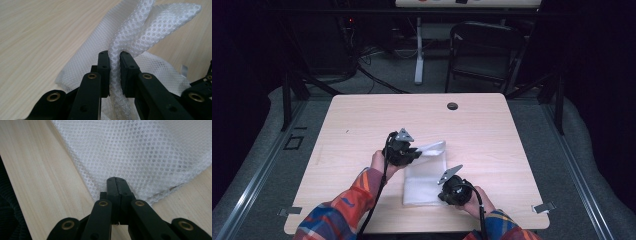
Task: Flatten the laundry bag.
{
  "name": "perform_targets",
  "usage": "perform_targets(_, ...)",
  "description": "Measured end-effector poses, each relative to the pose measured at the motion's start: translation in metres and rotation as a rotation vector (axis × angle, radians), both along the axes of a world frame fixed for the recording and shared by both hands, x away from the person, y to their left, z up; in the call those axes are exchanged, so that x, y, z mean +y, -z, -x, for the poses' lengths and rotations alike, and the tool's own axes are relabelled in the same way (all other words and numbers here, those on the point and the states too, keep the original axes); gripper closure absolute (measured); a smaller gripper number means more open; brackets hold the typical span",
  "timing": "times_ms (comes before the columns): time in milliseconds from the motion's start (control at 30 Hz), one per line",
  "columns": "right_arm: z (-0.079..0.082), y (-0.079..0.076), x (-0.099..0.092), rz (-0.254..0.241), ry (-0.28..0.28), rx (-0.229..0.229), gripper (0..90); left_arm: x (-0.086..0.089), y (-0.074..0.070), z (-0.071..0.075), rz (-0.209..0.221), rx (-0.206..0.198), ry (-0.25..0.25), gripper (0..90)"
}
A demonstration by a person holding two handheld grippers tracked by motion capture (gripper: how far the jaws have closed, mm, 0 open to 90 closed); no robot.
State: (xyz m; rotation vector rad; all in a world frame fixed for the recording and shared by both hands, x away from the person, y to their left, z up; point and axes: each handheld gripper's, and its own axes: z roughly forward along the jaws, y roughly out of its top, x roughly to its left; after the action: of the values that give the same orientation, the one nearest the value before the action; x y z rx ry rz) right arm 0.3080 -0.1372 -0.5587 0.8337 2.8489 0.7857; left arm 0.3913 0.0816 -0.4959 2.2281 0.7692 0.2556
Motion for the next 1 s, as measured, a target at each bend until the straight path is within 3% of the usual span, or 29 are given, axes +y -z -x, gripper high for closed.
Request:
perform_targets(467, 0.005, -0.001, 0.003, -0.001, -0.037, 0.035, 90.0, -0.002, -0.007, -0.015, 0.02, -0.024, -0.023, 80.2)
perform_targets(600, 0.007, -0.001, 0.003, 0.001, -0.046, 0.049, 90.0, -0.003, -0.008, -0.019, 0.003, -0.036, -0.02, 80.3)
perform_targets(1000, 0.013, -0.002, 0.001, 0.001, -0.053, 0.08, 90.0, -0.002, -0.011, -0.047, -0.002, -0.037, -0.053, 80.4)
